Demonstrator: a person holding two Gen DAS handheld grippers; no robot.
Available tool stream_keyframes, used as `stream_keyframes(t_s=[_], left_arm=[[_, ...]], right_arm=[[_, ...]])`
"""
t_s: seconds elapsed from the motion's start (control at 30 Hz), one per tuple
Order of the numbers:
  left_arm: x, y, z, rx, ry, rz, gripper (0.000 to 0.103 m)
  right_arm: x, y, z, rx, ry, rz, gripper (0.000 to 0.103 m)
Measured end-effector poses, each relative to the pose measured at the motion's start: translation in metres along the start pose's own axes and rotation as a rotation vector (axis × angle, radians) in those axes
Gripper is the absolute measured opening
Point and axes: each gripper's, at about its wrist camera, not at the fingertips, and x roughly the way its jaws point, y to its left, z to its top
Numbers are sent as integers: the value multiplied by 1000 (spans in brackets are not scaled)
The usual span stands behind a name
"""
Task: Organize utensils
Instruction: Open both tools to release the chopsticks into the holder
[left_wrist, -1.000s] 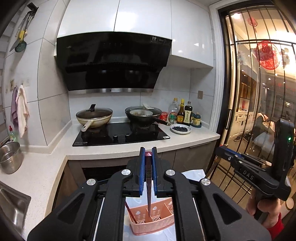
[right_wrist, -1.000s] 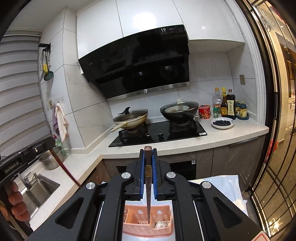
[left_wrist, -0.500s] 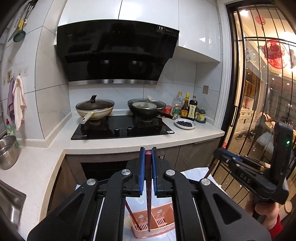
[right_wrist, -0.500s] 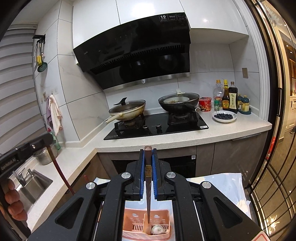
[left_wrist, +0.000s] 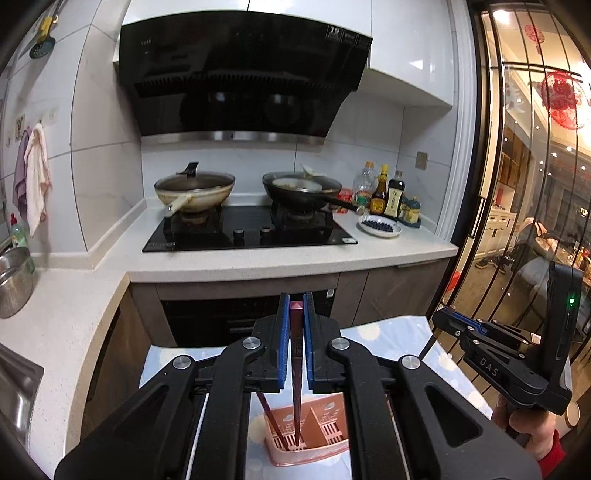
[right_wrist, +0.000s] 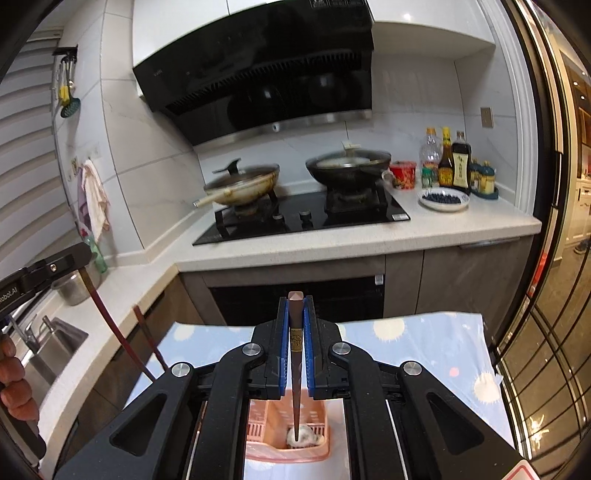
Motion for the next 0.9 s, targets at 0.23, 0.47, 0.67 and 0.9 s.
stream_keyframes(t_s=[0.23,0.47,0.67,0.9], left_arm=[[19,6,-20,-11,56,89,36],[-11,12,-29,-32,-14,156,86],[-49,9,-51,-6,-40,161,94],[-94,1,-116,10,20,168,96]], right_arm=[[7,-11,-18,17,27,-32,30],[-35,-20,-19,29,-39,-43,53],[-83,-22,-39,21,-54,-31,59],[-134,-19,-103,-13,15,-51,60]])
